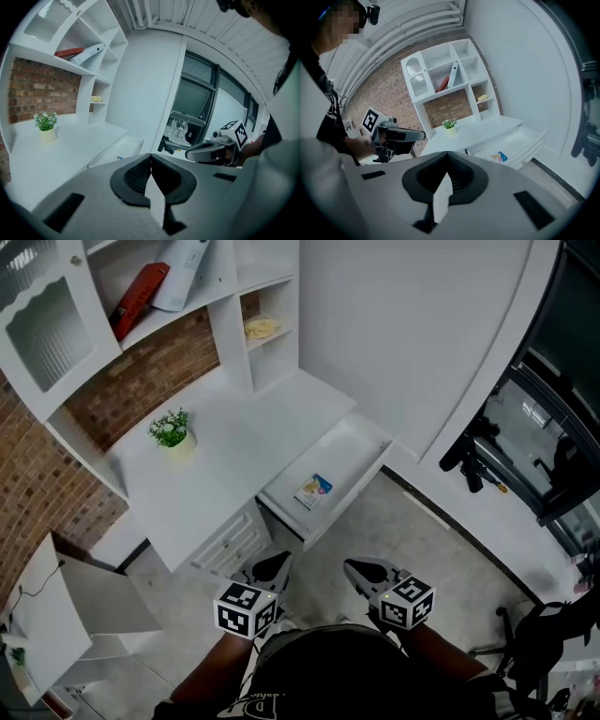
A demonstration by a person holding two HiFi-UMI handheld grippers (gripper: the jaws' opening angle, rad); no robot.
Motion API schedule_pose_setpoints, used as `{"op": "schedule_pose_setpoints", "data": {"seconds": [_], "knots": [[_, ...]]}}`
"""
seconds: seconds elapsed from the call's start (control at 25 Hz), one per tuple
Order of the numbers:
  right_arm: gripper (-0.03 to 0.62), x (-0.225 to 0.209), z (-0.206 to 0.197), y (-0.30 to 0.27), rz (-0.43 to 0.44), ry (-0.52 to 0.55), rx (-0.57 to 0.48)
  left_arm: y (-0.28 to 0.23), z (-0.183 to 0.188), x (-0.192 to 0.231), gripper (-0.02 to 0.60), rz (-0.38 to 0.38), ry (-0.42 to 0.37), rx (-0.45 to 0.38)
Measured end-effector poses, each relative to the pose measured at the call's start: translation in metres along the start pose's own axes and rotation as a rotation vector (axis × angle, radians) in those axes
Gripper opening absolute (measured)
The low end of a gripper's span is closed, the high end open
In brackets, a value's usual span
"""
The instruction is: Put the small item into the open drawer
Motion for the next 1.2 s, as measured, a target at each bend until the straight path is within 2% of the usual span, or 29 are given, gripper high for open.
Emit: {"op": "schedule_pose_setpoints", "data": {"seconds": [0.44,1.2], "knots": [[0.005,-0.007,-0.019,0.017,-0.003,-0.043,0.016,-0.005,-0.016,-0.030,0.018,0.002,0.002,0.048],[0.005,-0.004,-0.029,0.028,-0.006,-0.046,0.022,-0.002,-0.021,-0.043,0.018,-0.004,-0.012,0.051]]}}
Point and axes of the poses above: the fingertips, and each gripper's own axes: y backward along the fingers, x to its left, z out of its top, the point moved 9 cm from there along y, backward along the fingers, and after that the axes turned 2 degrees about -z, right-handed, at the moved point
